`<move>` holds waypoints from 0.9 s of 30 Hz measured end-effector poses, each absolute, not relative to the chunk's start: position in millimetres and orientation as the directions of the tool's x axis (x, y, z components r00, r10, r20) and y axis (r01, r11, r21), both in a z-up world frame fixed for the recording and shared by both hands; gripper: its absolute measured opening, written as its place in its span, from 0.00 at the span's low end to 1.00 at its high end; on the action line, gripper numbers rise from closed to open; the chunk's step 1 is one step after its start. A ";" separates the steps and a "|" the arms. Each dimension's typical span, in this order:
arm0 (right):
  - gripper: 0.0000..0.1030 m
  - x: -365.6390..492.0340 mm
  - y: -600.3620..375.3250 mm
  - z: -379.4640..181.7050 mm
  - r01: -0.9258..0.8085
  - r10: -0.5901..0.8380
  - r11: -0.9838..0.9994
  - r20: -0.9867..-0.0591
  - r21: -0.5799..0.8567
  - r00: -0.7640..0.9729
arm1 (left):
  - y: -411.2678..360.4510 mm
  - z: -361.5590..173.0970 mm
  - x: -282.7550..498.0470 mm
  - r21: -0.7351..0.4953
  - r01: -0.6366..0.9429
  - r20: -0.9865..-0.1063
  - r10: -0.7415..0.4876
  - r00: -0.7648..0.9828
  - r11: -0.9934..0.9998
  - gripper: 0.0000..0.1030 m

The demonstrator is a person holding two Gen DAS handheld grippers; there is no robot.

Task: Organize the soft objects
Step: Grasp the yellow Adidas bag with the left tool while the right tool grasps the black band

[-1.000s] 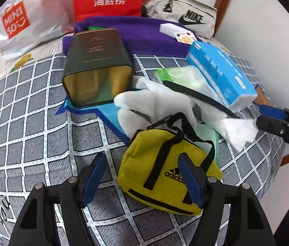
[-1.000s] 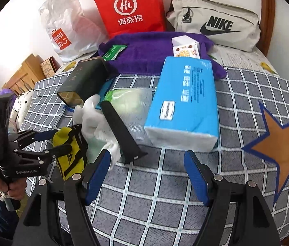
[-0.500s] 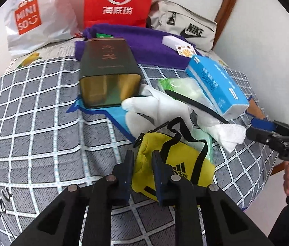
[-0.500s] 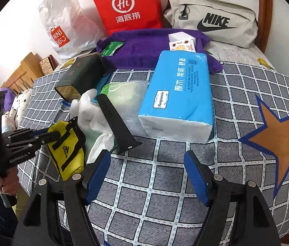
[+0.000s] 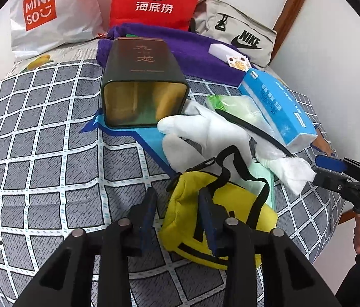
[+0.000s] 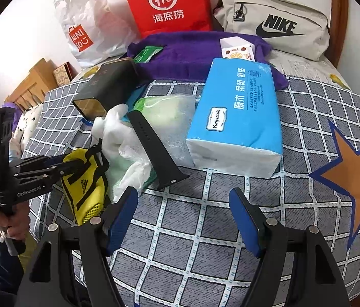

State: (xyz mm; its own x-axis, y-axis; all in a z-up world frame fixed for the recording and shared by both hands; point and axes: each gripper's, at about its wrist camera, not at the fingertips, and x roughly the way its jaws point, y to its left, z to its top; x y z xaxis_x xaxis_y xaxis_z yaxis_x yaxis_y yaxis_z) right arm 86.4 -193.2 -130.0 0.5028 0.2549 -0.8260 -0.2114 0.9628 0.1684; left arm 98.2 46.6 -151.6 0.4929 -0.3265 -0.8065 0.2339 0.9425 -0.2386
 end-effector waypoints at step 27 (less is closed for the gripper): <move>0.44 142.2 -128.9 -120.6 -0.366 0.266 0.928 -0.817 0.074 0.511 | 78.2 -149.0 83.5 -0.258 0.201 -0.793 -0.325 0.514 0.945 0.13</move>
